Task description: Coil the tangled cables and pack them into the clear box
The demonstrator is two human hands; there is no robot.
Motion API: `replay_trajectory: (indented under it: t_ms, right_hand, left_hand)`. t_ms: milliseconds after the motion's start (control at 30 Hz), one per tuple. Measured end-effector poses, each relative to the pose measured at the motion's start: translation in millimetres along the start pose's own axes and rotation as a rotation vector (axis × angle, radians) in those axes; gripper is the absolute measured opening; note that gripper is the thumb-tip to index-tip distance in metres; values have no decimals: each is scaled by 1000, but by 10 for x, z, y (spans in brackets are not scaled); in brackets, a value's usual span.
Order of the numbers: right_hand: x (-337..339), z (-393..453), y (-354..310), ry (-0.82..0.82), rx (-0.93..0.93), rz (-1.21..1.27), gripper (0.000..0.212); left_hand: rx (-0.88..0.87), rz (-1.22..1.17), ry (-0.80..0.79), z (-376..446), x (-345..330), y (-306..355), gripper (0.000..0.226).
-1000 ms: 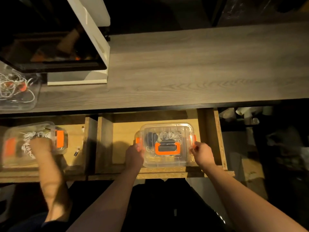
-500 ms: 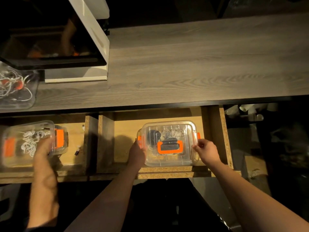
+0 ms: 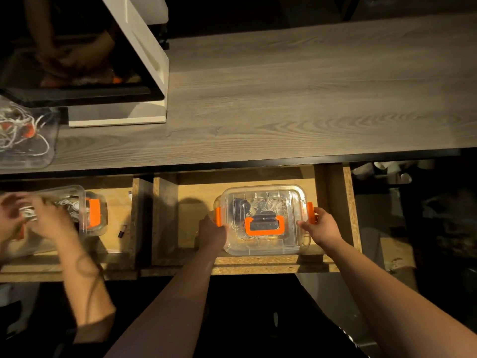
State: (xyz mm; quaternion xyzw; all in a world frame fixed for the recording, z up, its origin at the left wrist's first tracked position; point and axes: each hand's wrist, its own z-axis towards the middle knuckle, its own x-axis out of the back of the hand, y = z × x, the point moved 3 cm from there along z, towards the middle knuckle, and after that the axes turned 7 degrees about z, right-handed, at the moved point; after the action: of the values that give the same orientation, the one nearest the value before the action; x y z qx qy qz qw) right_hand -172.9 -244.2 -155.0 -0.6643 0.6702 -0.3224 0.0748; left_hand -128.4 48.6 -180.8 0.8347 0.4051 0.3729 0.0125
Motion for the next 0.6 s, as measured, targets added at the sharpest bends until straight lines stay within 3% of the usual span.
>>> replay_trajectory:
  t_ms: [100,267,400,533,600]
  right_hand:
    - [-115,-64,59,95,97,-196,25]
    - [-86,-111,-61,169,110,-312,23]
    - [-103,-154,-81,172,103,-312,17]
    - [-89,-148,-142,145,42,-383,17]
    - [-73,-175,-228,170,88,-428,27]
  left_hand:
    - [-13,-38,-22,-72,35,-2,39]
    - [-42,56,27,-163,79,123,34]
    - [-45,195,72,-221,86,149,8]
    - [-49,284,87,-258,80,198,22]
    - [-58,286,98,-305,125,259,32]
